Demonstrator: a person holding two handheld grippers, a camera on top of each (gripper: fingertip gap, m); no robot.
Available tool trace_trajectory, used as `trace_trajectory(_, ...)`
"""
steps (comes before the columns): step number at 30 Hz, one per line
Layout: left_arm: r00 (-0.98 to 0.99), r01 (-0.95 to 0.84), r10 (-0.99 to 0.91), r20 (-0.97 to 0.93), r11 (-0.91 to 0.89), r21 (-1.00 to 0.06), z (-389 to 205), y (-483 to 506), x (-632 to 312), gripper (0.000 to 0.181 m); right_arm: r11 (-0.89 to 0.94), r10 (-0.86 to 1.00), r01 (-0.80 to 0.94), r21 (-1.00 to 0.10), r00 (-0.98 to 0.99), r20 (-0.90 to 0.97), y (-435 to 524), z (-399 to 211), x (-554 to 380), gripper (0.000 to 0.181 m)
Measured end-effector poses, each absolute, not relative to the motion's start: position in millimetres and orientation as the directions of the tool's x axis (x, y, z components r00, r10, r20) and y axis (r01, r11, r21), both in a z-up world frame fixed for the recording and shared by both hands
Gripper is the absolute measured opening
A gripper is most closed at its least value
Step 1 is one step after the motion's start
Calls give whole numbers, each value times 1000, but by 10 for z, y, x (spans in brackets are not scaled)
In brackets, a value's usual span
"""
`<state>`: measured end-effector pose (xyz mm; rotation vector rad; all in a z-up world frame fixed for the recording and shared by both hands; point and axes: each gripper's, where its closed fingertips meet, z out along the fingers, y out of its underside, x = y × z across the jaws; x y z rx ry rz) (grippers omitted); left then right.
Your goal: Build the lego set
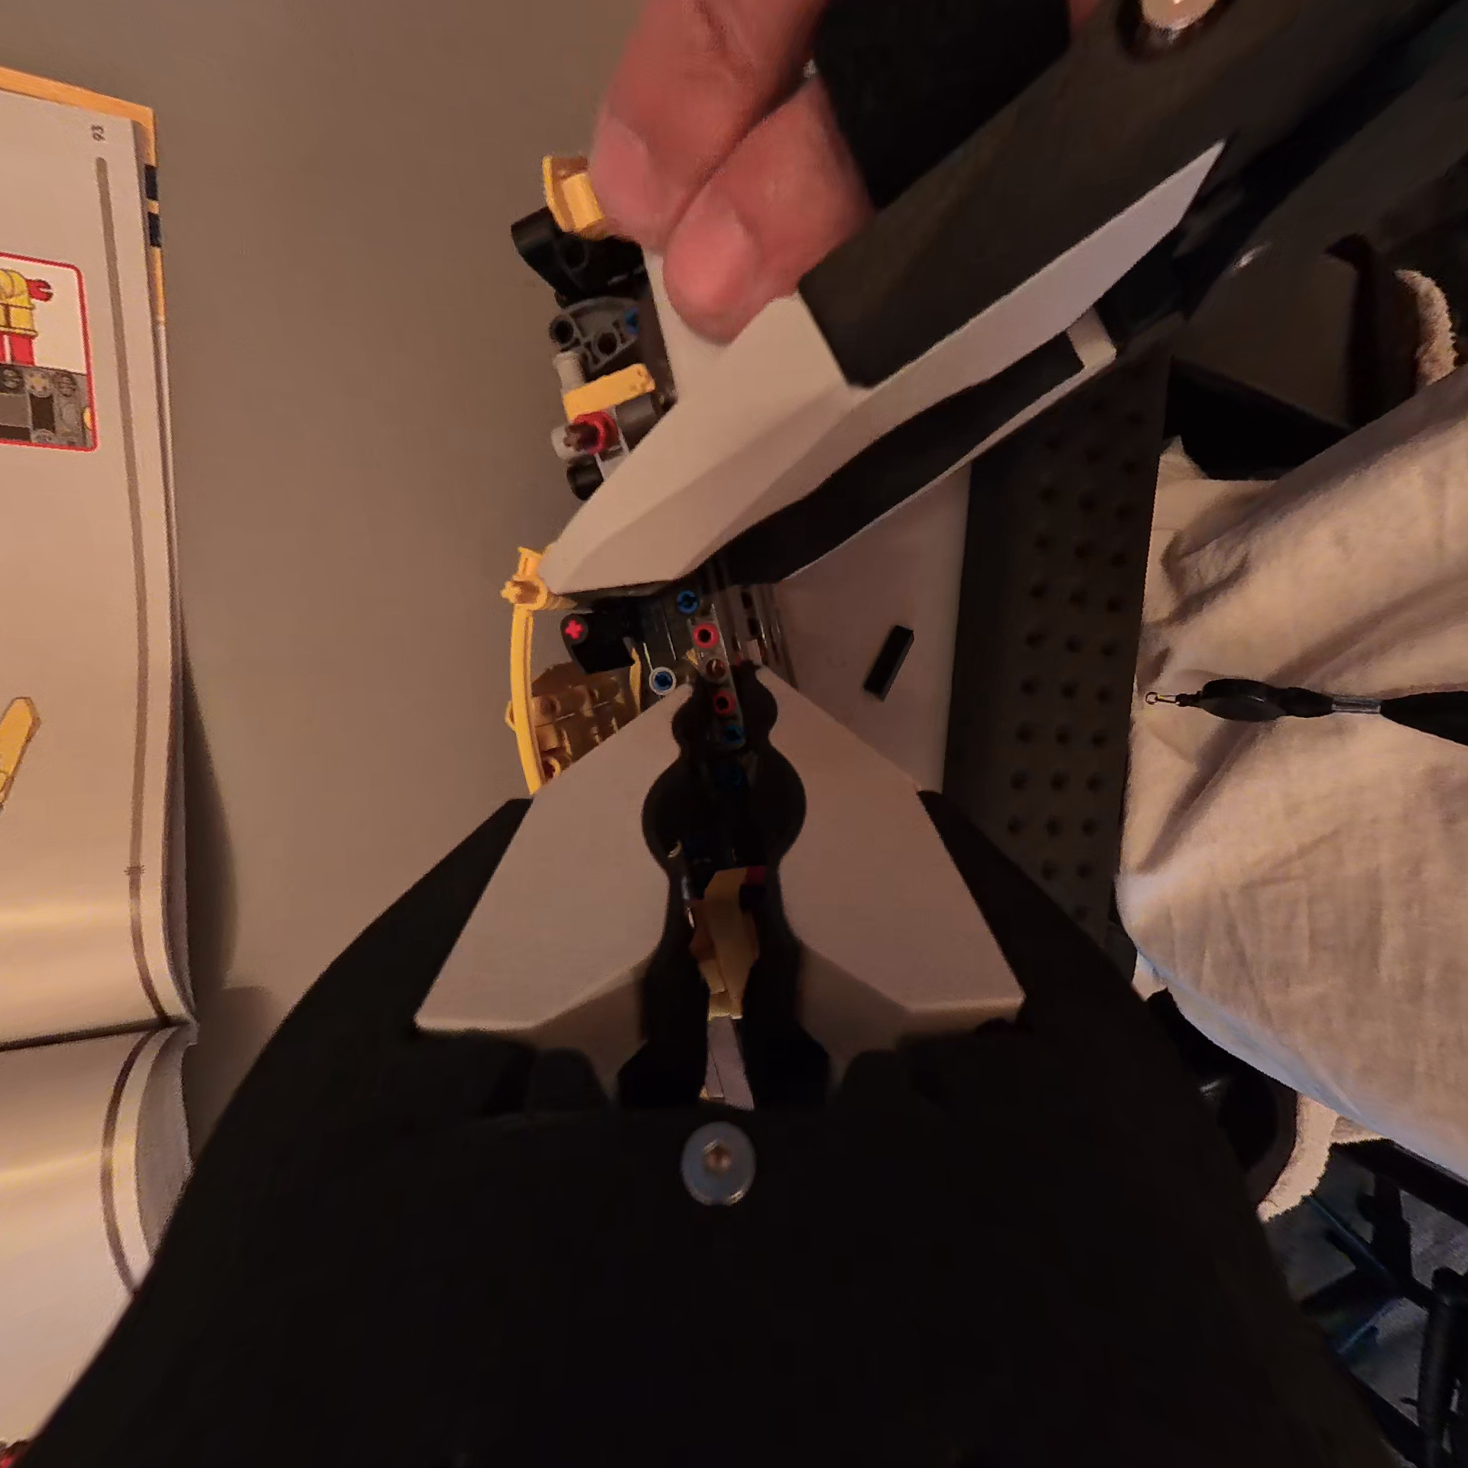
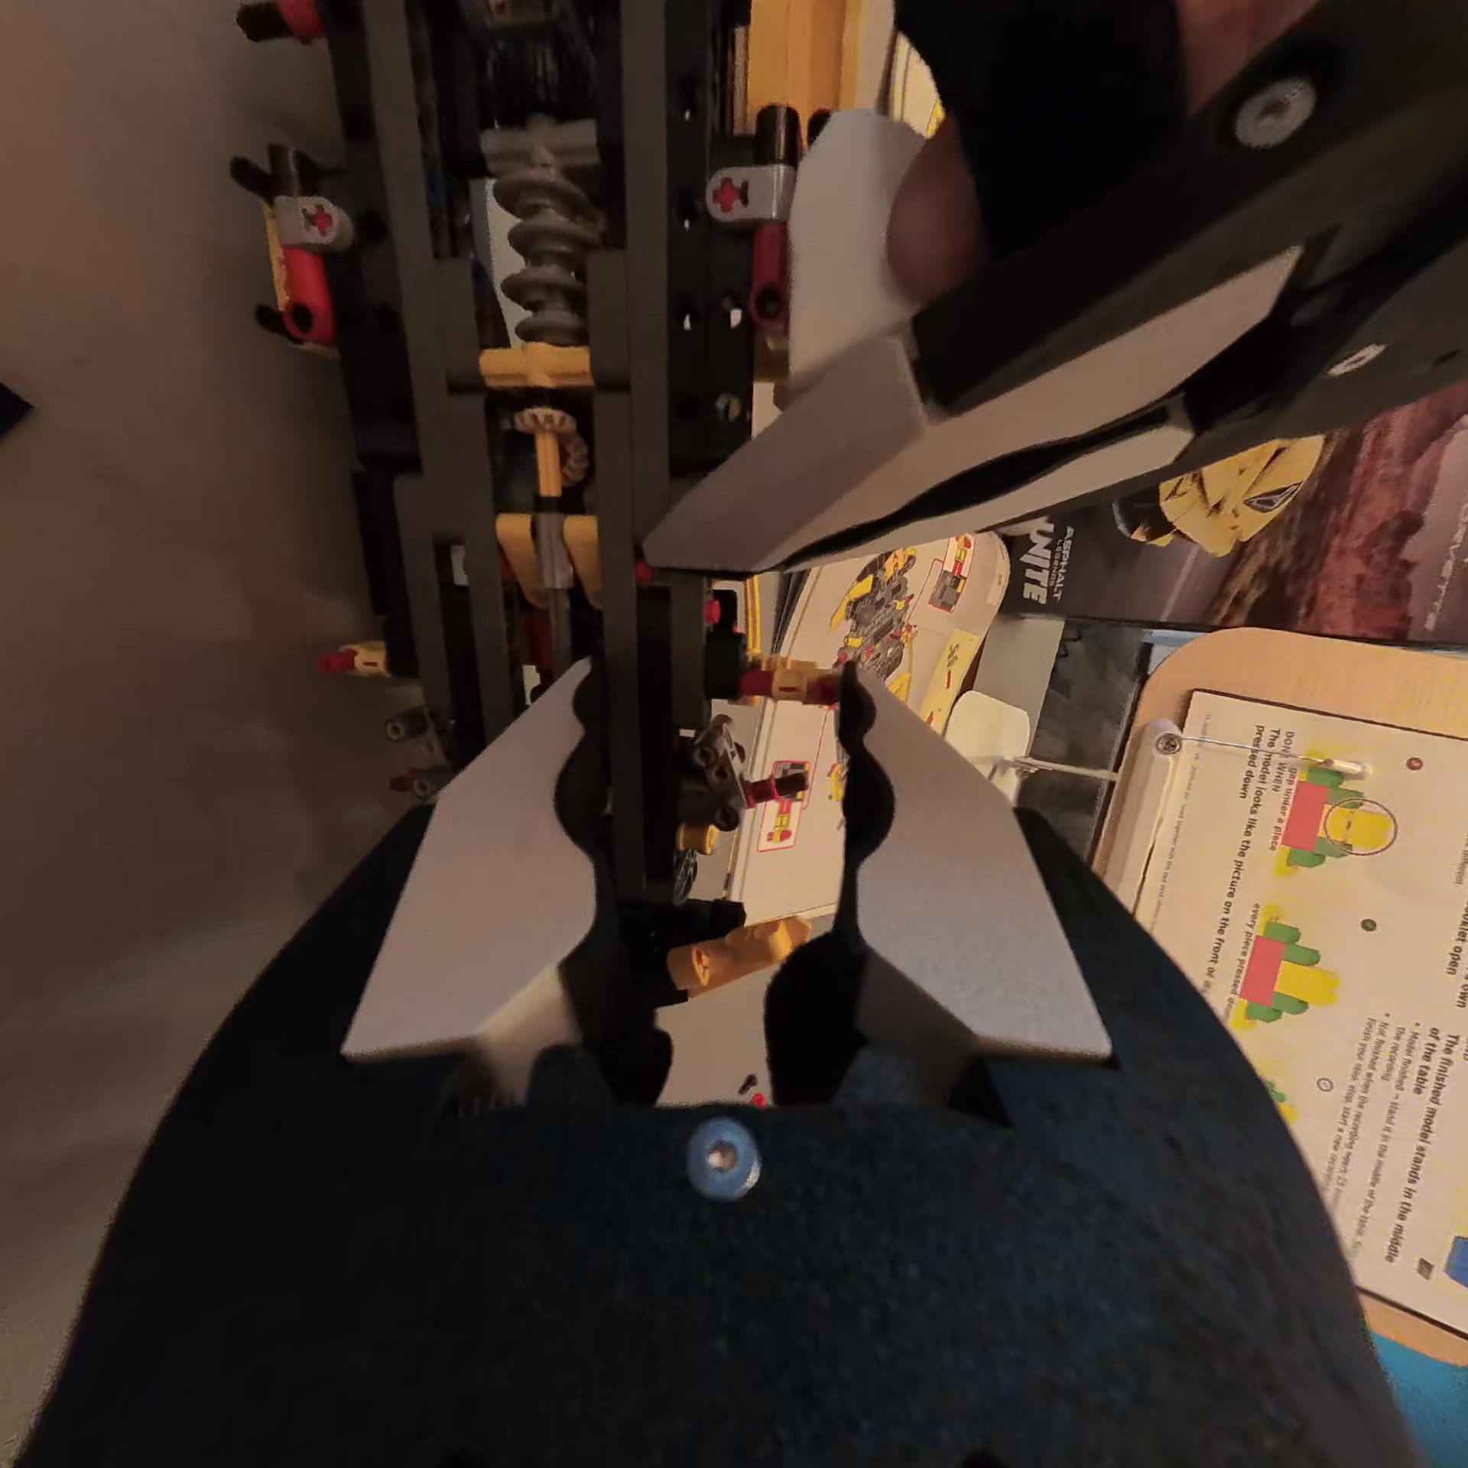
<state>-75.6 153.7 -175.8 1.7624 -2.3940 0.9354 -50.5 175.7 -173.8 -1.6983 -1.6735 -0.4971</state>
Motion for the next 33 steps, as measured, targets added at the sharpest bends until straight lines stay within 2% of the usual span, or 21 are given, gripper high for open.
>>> trace_trajectory(12, -361, -877, -865, 349, 188, -442, -1762, 1509, -754, 6, 139, 686, 982, -131, 0, 728, 1749, -1737, -506, 56)
trace_trajectory(19, -363, -873, -871, 330, 195, -447, -1769, 1520, -752, 7, 131, 691, 978, -162, 27, 722, 1765, -1747, -503, 57)
trace_trajectory(22, -358, -870, -883, 303, 199, -450, -1767, 1489, -743, 8, 61, 729, 953, -296, 160, 665, 1701, -1745, -493, 58)
trace_trajectory(25, -358, -869, -891, 279, 208, -449, -1767, 1438, -719, 7, -135, 794, 889, -438, 361, 489, 1562, -1733, -381, 71)
trace_trajectory(26, -351, -868, -898, 267, 205, -453, -1764, 1423, -708, 7, -228, 802, 843, -488, 447, 396, 1508, -1707, -338, 70)
trace_trajectory(27, -348, -867, -903, 254, 206, -455, -1758, 1398, -711, 7, -331, 784, 761, -559, 551, 286, 1465, -1656, -328, 65)
trace_trajectory(29, -344, -859, -918, 196, 223, -460, -1746, 1346, -733, 7, -506, 673, 489, -711, 739, 29, 1420, -1480, -401, 56)
trace_trajectory(31, -325, -851, -939, 114, 238, -468, -1732, 1296, -757, 7, -566, 589, 202, -799, 777, -221, 1319, -1323, -550, 47)
trace_trajectory(33, -305, -843, -952, 22, 259, -471, -1723, 1241, -777, 7, -562, 518, 114, -820, 821, -241, 1245, -1345, -590, 39)
